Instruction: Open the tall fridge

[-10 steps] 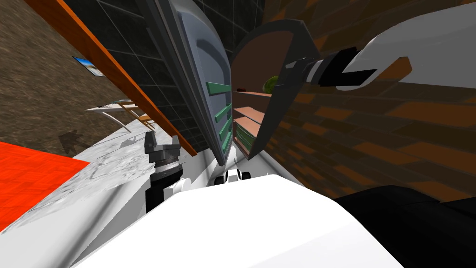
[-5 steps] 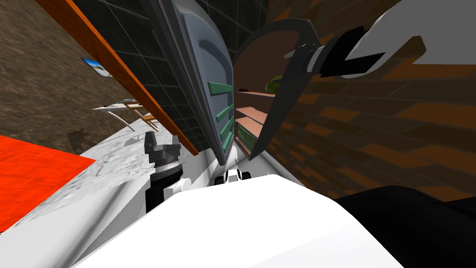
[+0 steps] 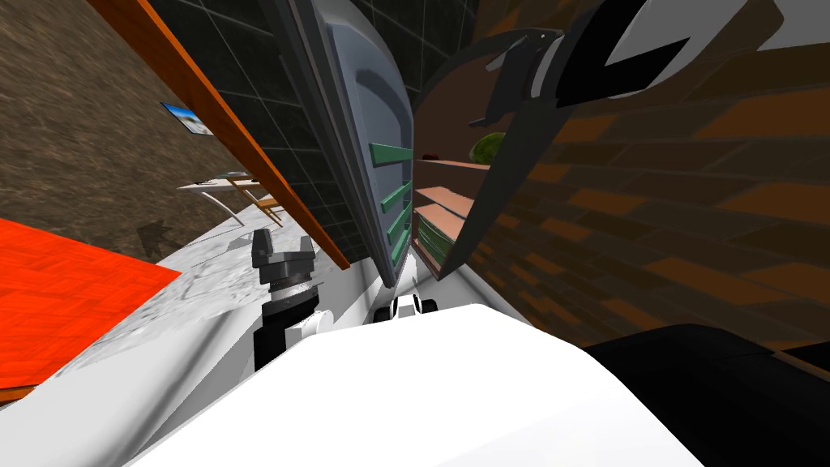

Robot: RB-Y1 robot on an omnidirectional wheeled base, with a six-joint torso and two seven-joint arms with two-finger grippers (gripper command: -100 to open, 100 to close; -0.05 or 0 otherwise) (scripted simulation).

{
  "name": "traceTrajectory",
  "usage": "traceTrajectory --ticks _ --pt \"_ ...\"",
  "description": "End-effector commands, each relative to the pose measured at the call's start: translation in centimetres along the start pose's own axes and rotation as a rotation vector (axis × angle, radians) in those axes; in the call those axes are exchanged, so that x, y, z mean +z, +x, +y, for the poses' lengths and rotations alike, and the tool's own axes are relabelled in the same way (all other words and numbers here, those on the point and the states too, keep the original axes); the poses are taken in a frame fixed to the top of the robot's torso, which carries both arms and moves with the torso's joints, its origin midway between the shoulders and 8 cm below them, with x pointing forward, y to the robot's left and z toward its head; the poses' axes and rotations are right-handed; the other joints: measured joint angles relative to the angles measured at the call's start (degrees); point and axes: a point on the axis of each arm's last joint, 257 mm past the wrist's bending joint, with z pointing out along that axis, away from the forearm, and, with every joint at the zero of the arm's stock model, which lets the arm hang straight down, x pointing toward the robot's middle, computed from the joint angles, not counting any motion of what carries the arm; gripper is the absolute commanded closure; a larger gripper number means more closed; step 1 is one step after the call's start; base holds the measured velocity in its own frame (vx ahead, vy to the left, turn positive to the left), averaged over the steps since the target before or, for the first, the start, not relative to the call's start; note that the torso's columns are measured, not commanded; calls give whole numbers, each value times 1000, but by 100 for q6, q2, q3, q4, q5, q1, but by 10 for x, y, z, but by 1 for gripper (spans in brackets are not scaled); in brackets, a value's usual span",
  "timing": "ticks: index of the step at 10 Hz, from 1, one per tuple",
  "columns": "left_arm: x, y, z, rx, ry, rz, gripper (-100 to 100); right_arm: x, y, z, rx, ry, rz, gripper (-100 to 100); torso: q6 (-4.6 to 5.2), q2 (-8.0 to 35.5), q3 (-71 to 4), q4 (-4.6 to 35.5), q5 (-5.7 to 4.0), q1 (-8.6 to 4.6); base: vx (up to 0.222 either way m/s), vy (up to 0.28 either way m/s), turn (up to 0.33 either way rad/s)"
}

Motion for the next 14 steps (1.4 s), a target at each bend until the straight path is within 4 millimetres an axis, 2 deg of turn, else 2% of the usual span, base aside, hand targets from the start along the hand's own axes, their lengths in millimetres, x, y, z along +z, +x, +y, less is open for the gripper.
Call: traceTrajectory --ticks 1,2,5,6,7,8,14 --pt "0 0 0 0 0 0 0 9 -18 -14 -90 6 -6 -100 -1 -2 -2 -1 -1 -4 19 35 26" --pt "0 0 0 0 0 0 0 11 -25 -19 -117 9 -7 -100 -1 -2 -2 -1 -2 -8 13 28 24" --pt "0 0 0 0 0 0 0 9 -25 -19 -105 8 -6 -100 -1 -21 -12 -6 0 -1 48 23 2" --pt "0 0 0 0 0 0 0 9 -26 -20 -104 8 -6 100 -3 -12 -10 -7 0 -2 6 3 1" --pt "0 0 0 0 0 0 0 10 -18 -22 -104 9 15 100 -2 4 1 0 -1 -6 1 173 -110" --pt "0 0 0 0 0 0 0 10 -18 -22 -104 9 15 100 0 11 7 4 13 46 -11 208 -95" --pt "0 0 0 0 0 0 0 14 5 -29 -103 14 77 100 -2 -6 -6 -3 -1 -6 -14 225 -83"
